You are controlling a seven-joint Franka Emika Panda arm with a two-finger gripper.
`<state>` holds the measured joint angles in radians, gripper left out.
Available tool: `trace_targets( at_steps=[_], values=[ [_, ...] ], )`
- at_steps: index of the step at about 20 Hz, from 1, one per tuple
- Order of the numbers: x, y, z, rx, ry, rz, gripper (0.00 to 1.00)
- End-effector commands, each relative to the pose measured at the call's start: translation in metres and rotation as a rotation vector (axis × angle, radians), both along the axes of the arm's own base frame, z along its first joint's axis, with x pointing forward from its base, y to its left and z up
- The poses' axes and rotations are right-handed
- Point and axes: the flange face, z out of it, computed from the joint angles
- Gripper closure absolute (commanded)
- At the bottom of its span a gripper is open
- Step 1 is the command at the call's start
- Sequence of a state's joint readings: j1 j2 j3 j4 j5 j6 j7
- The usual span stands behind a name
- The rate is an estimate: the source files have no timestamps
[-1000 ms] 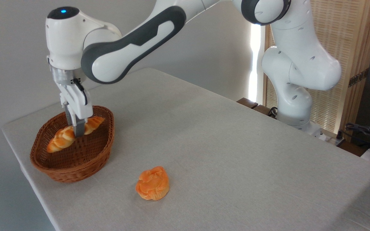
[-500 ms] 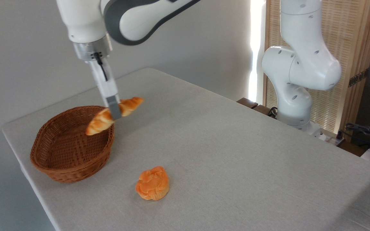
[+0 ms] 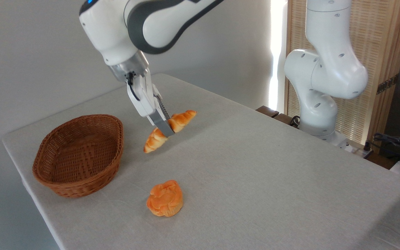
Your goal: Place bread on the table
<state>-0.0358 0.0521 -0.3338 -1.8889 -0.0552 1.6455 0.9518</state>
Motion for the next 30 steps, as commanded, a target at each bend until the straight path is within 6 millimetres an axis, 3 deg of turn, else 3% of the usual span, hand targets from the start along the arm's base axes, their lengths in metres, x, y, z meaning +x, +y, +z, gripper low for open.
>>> trace_targets(
  at_steps=[1,10,13,16,19,21,25,28,30],
  values=[
    [0.004,0.003,-0.006,0.007,-0.008,0.010,0.00],
    [0.004,0.005,0.000,0.014,-0.011,0.010,0.00],
    [0.016,0.013,0.030,-0.005,-0.073,0.038,0.00],
    [0.047,0.049,0.096,-0.038,-0.210,0.147,0.00],
    [0.069,0.107,0.148,-0.059,-0.315,0.261,0.00],
    [0.068,0.133,0.156,-0.047,-0.315,0.306,0.00],
    [0.060,0.140,0.161,-0.018,-0.288,0.430,0.00],
    [0.057,0.167,0.172,-0.010,-0.306,0.550,0.00],
    [0.054,0.172,0.175,-0.019,-0.310,0.516,0.00]
  ],
)
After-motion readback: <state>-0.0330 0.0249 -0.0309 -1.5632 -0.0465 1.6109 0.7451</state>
